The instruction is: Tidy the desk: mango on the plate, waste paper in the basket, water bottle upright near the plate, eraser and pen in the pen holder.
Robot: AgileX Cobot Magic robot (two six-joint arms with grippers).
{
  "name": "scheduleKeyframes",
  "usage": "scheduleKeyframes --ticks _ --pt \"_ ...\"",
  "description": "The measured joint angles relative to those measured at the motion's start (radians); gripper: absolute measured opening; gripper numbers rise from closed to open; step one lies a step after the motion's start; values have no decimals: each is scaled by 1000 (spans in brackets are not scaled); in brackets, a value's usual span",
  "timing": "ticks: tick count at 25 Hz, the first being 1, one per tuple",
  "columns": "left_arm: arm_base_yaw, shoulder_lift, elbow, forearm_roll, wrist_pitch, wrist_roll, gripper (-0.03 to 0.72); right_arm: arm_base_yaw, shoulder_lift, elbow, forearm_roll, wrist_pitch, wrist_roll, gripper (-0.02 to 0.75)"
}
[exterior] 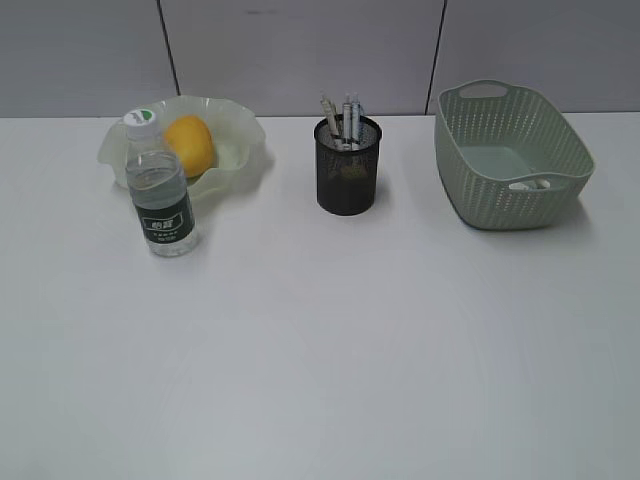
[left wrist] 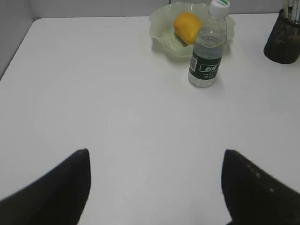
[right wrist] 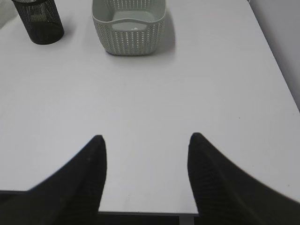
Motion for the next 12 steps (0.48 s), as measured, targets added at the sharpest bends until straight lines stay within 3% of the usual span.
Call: scheduleKeyframes --ticks 3,12 --pt "0 0 0 0 0 0 658 0 0 0 0 0 0 445" --pt "0 0 0 0 0 0 515 0 0 0 0 0 0 445"
